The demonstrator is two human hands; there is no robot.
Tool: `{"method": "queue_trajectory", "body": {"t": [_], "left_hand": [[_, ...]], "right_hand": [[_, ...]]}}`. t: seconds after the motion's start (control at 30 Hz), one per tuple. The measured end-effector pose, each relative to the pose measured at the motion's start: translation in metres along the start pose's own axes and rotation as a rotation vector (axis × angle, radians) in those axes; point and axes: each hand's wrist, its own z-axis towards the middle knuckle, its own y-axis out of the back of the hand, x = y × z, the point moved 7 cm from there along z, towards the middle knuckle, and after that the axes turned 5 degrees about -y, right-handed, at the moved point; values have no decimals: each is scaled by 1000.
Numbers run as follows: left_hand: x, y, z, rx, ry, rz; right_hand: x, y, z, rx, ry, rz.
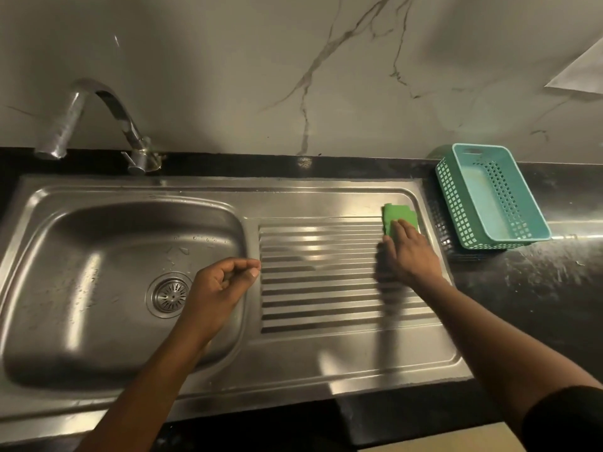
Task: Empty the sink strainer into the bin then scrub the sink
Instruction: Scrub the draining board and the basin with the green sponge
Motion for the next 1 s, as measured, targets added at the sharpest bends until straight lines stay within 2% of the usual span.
{"method": "queue_trajectory", "body": {"t": [0.1, 0.17, 0.27, 0.4, 0.5, 0.63, 0.7, 0.87, 0.93, 1.0], "left_hand": [[2, 4, -1, -1, 5, -1], [3, 7, 0, 6, 8, -1], [2, 10, 1, 3, 3, -1], [-2, 11, 4, -13, -17, 21], [-5, 6, 7, -16, -33, 35], [-4, -3, 10, -23, -27, 14], [-3, -6, 11, -18, -15, 5], [5, -6, 10, -22, 25, -14], [8, -2, 9, -33, 32, -11], [10, 4, 8, -45, 43, -9]], "right_hand": [[30, 0, 4, -39, -112, 123], [70, -1, -6, -49, -106, 139], [152, -10, -31, -38, 42, 182], [259, -32, -60, 67, 262, 238], [270, -41, -62, 138, 437, 130], [224, -44, -52, 105, 710, -37], [182, -43, -36, 81, 652, -92], [45, -23, 9, 55, 212, -8], [19, -20, 20, 68, 97, 2], [23, -22, 28, 39, -72, 96]]}}
